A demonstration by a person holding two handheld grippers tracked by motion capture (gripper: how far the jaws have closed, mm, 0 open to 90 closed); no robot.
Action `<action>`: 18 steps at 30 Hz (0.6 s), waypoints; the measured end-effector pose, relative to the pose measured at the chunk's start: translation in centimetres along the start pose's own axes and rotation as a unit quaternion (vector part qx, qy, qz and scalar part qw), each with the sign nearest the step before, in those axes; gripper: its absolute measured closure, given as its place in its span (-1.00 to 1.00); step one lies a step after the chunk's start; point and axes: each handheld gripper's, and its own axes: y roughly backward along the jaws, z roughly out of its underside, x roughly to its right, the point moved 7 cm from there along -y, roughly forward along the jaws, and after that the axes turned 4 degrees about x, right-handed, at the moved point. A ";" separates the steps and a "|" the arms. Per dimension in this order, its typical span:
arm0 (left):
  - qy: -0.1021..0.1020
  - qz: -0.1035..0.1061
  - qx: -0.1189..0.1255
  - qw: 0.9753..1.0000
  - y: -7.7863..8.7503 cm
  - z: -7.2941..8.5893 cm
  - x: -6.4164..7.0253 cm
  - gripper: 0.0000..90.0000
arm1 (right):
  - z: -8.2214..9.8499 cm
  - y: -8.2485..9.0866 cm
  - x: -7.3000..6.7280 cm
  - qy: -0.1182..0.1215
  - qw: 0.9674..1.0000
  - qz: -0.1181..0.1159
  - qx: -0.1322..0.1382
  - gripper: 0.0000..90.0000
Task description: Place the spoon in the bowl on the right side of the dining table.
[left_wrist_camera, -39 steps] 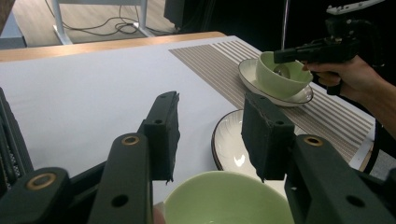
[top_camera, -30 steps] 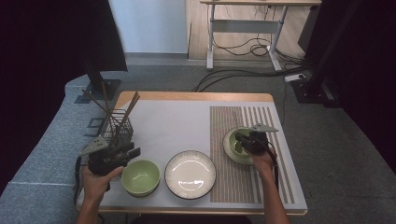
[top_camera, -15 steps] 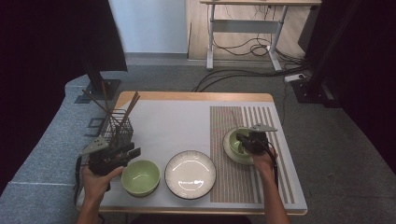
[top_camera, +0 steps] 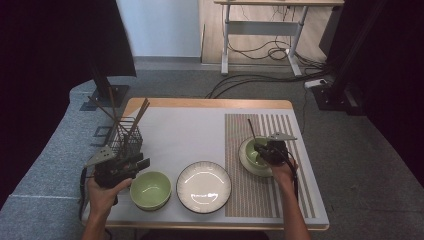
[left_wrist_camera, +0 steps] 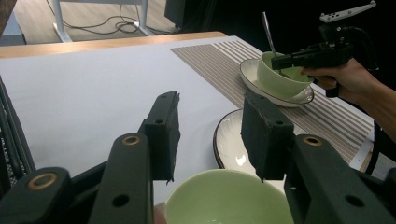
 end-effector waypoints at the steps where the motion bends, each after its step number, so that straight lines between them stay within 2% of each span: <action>1: 0.000 0.000 0.000 1.000 0.0 0.0 0.0 0.26 | 0.0 0.0 0.0 0.003 1.000 0.002 0.000 0.92; 10: 0.000 0.000 0.000 1.000 0.0 0.0 0.0 0.26 | 0.2 -0.3 -0.3 0.024 1.000 0.013 -0.013 0.90; 18: 0.000 0.000 0.001 1.000 0.1 0.0 -0.1 0.27 | 0.2 -0.3 -0.4 0.026 0.999 0.012 -0.016 0.91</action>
